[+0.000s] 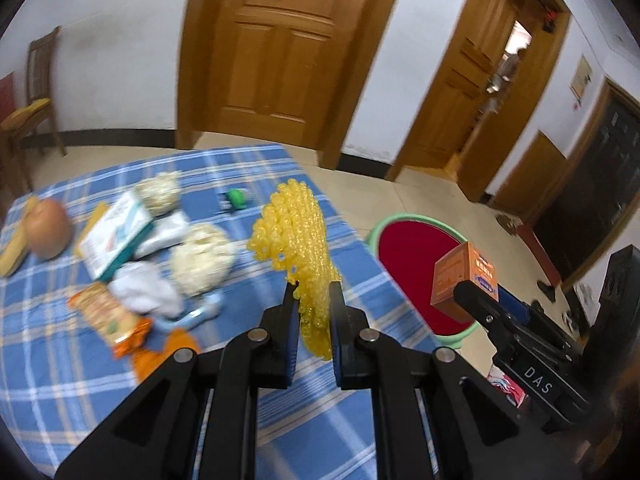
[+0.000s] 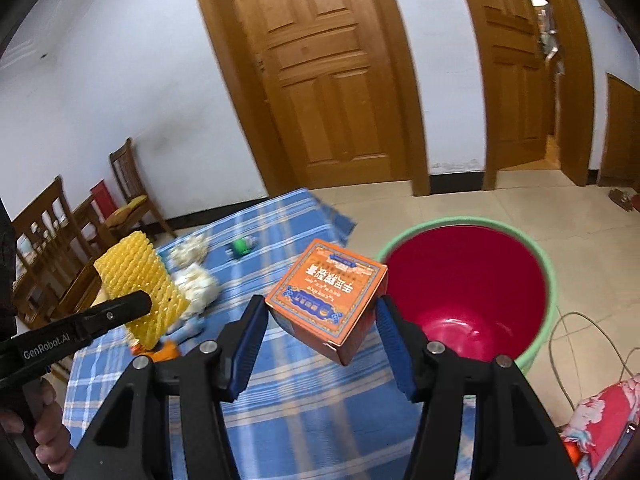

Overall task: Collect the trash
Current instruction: 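Carry both items over the red bucket and open both tools to drop them, then return to the table and grasp the corn snack bag with the left tool, then grasp the orange cloth with the right tool while the left tool holds the snack bag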

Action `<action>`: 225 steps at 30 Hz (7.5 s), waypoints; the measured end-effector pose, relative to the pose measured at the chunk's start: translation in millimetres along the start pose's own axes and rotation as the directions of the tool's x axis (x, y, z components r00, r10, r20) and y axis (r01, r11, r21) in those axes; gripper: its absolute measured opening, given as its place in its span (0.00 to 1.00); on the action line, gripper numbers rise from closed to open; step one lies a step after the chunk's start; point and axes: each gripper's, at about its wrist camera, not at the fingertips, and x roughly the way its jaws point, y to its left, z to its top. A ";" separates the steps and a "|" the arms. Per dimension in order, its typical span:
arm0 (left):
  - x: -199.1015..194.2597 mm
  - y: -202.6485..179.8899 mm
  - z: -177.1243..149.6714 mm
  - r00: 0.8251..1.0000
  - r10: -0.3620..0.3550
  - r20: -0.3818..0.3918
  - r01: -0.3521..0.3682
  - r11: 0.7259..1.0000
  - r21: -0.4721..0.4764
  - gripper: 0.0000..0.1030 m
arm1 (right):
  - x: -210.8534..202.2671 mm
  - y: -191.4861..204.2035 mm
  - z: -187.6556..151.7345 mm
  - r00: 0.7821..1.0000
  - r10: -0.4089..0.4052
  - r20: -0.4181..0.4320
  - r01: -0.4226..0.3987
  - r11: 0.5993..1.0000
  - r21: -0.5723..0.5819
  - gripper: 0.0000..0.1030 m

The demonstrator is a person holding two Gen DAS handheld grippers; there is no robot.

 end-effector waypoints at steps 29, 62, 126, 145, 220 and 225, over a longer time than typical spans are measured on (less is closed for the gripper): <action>140.8 -118.4 6.1 0.974 -0.039 -0.222 0.084 0.976 0.200 0.12 | 29.9 -134.4 -14.2 0.981 -0.158 -0.117 0.181 0.957 0.227 0.58; 69.5 -66.9 -5.5 0.987 0.126 -0.103 -0.117 0.989 0.090 0.55 | -1.1 -105.9 -19.5 0.994 -0.093 -0.061 0.106 0.963 0.250 0.73; 33.2 168.2 -32.6 0.893 0.433 -0.120 -0.446 0.820 -0.359 0.62 | 18.4 10.0 -40.0 0.986 0.037 -0.163 -0.028 0.998 0.058 0.81; 22.9 181.9 -38.1 0.879 0.457 -0.136 -0.476 0.821 -0.316 0.63 | 23.2 12.7 -47.4 0.982 0.059 -0.180 -0.046 0.996 0.073 0.81; -73.4 163.8 -103.0 0.951 0.308 -0.021 -0.295 0.886 -0.359 0.39 | 65.1 169.4 -89.7 0.877 0.303 -0.373 -0.381 0.911 -0.157 0.35; -70.3 145.1 -96.9 0.960 0.278 -0.014 -0.267 0.906 -0.328 0.39 | 52.8 144.8 -82.2 0.896 0.286 -0.341 -0.345 0.930 -0.126 0.35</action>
